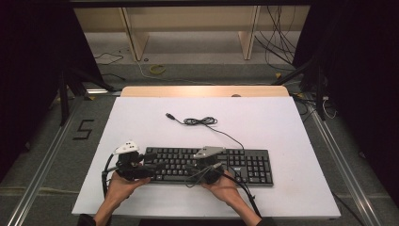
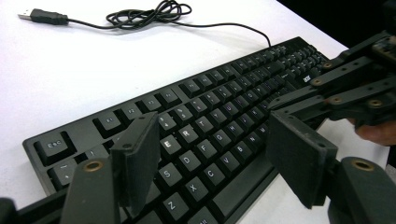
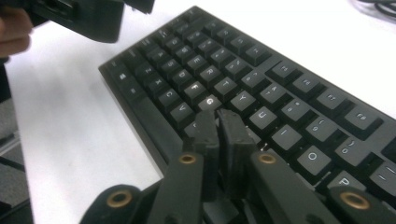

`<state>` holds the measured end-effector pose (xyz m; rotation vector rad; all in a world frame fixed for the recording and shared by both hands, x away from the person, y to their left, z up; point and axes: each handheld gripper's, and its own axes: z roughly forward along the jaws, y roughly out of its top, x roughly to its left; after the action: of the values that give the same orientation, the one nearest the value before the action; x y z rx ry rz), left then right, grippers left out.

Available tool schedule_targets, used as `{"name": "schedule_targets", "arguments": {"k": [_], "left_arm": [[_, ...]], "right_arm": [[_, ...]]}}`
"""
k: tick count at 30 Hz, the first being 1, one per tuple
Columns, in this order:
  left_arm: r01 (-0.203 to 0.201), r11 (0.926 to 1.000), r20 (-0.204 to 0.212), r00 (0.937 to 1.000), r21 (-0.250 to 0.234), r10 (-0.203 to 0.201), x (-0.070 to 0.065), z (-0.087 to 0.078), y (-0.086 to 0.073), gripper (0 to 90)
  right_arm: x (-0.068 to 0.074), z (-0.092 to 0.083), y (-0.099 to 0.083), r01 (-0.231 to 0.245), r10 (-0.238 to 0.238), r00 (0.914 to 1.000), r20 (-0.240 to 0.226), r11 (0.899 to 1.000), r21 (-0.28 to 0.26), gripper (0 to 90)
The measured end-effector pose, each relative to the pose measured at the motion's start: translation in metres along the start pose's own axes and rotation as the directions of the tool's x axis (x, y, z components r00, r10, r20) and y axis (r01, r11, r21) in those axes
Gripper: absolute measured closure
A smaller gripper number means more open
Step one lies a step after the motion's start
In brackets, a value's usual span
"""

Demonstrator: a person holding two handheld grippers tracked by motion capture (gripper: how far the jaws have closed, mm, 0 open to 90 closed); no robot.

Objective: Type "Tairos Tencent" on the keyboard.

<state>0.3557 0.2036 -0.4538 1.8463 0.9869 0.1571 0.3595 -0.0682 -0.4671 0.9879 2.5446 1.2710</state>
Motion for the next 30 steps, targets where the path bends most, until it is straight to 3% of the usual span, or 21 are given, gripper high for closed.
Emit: {"name": "schedule_targets", "arguments": {"k": [21,30], "left_arm": [[-0.011,0.9999,0.006,0.9999,0.000,0.011,-0.002,-0.003,-0.006,34.4],[-0.009,1.0000,0.003,1.0000,0.001,0.009,-0.001,-0.002,-0.006,34.5]], "right_arm": [[0.001,0.019,-0.003,0.011,-0.011,0.9999,0.008,0.998,0.065,90.0],[0.001,0.020,-0.003,0.000,-0.001,0.9999,0.015,0.998,0.060,90.0]]}}
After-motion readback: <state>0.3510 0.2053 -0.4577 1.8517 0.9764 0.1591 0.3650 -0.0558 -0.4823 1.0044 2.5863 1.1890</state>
